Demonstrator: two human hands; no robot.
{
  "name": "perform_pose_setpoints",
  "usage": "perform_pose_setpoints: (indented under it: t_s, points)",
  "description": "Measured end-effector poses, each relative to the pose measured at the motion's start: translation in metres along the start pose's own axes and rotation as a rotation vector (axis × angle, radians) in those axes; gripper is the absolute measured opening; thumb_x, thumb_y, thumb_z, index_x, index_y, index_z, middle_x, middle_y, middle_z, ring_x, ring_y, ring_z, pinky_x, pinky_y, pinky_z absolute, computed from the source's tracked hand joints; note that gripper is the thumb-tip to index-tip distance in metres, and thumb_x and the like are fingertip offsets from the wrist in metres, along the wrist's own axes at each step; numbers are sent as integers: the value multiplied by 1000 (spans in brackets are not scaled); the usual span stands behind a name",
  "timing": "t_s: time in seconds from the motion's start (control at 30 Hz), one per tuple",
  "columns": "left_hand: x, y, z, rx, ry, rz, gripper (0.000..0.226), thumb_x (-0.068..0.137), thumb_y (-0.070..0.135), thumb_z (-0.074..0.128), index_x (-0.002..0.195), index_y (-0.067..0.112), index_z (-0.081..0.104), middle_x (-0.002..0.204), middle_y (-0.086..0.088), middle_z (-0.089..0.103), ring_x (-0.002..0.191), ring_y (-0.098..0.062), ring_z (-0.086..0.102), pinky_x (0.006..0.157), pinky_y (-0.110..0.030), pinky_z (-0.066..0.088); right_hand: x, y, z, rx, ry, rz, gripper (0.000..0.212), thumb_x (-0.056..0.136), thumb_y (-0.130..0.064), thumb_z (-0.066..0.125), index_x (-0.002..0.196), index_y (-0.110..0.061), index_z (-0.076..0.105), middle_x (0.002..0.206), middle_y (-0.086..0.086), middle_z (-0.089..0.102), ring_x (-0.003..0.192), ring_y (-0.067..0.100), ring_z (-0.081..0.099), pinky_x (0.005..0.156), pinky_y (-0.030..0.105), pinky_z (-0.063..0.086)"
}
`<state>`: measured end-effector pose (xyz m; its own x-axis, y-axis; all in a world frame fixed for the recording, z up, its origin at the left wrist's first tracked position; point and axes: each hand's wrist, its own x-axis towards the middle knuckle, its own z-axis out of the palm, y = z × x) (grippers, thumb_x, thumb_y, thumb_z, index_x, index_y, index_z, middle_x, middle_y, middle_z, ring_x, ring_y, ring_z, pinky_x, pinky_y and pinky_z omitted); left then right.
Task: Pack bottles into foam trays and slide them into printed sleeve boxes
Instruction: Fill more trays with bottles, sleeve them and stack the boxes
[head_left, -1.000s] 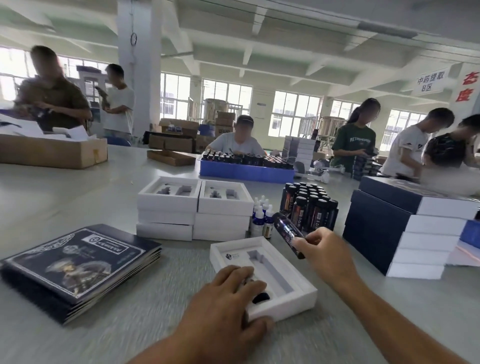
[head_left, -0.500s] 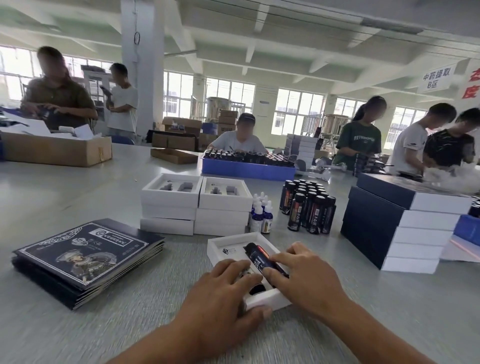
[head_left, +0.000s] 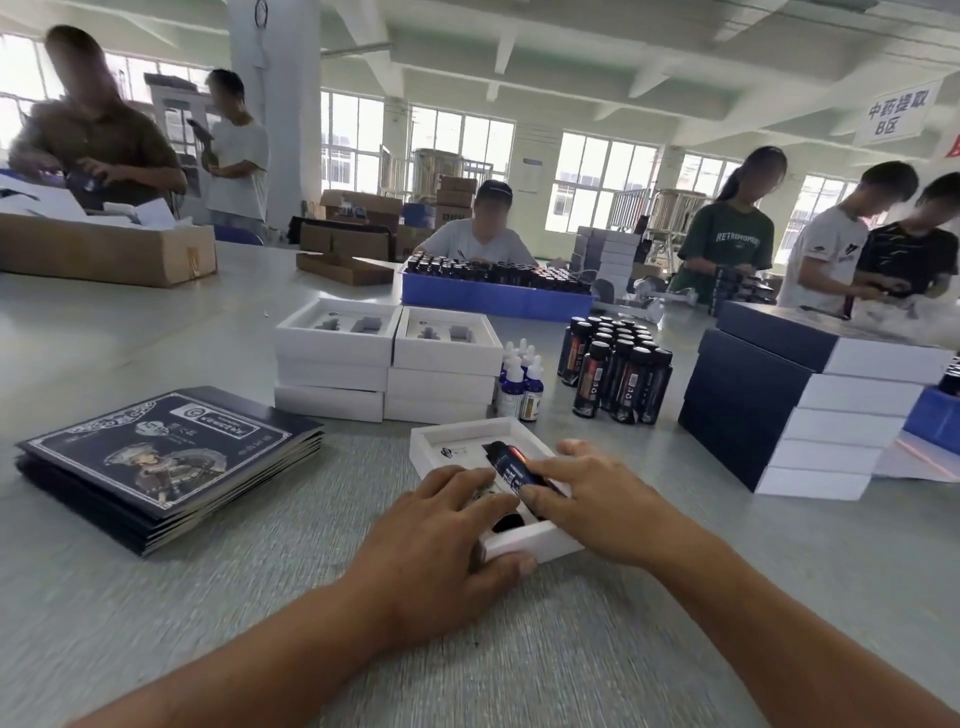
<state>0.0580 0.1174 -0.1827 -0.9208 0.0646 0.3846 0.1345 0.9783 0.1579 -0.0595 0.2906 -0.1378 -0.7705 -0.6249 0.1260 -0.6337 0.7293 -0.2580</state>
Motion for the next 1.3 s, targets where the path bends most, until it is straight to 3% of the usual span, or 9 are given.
perform_pose_setpoints:
  t_s: [0.13, 0.27, 0.4, 0.57, 0.6, 0.73, 0.83, 1.1, 1.3]
  points:
    - [-2, 3, 0, -8, -36, -8, 73, 81, 80, 23, 144, 43, 27, 156, 15, 24, 143, -10, 14, 111, -41, 33, -8, 8, -3, 292, -110, 26, 47, 95, -57, 48, 142, -50, 45, 138, -9, 53, 119, 16, 52, 101, 40, 44]
    - [1, 9, 1, -7, -24, -20, 73, 82, 80, 25, 144, 43, 29, 156, 14, 25, 143, -11, 16, 112, -40, 32, -19, 9, 12, 210, 49, 30, 47, 98, -54, 41, 145, -47, 42, 138, -3, 53, 118, 16, 51, 103, 44, 43]
    - [2, 20, -1, 13, -25, -16, 67, 86, 76, 26, 142, 40, 34, 155, 8, 31, 141, -16, 22, 109, -43, 32, -29, 16, 22, 152, 281, 5, 38, 101, -44, 43, 137, -44, 54, 122, -1, 64, 101, 14, 58, 91, 36, 50]
    - [-6, 17, -13, 4, 110, -79, 69, 90, 74, 14, 132, 34, 52, 136, 6, 56, 122, -18, 46, 98, -42, 38, -31, 0, 30, -12, 466, -215, 19, 91, -18, 70, 108, -24, 76, 99, 1, 74, 83, 13, 59, 70, 32, 54]
    - [-8, 16, -15, 16, 148, -82, 70, 91, 72, 12, 128, 33, 56, 130, 6, 61, 117, -17, 50, 95, -40, 40, -30, -1, 30, -44, 472, -227, 20, 89, -19, 71, 108, -22, 76, 101, 2, 74, 84, 13, 59, 72, 31, 54]
    - [-13, 14, -18, 129, 311, -15, 47, 99, 54, 28, 109, 28, 66, 101, 5, 72, 91, -16, 62, 81, -35, 48, -27, -5, 30, 184, 443, 71, 39, 97, -49, 51, 123, -27, 68, 117, 4, 65, 92, 12, 55, 78, 30, 45]
    - [-13, 19, -18, 196, 327, 9, 42, 99, 51, 34, 106, 26, 67, 93, 2, 72, 84, -18, 65, 76, -35, 50, -27, -9, 29, 152, 403, 111, 47, 96, -55, 47, 124, -23, 66, 114, 7, 67, 89, 17, 57, 77, 31, 47]
    - [-16, 27, -29, 270, 205, 62, 50, 100, 52, 23, 127, 24, 55, 112, -5, 70, 98, -25, 63, 82, -39, 46, -32, -8, 24, 223, 314, 117, 65, 82, -70, 35, 117, -27, 70, 114, 3, 72, 89, 23, 60, 80, 37, 47]
    - [-14, 3, -41, 244, 423, 139, 40, 99, 49, 35, 131, 27, 46, 132, -2, 56, 105, -21, 61, 85, -38, 45, -39, -17, 15, 352, 256, 166, 62, 76, -71, 40, 116, -33, 68, 118, 8, 69, 101, 29, 63, 92, 42, 47]
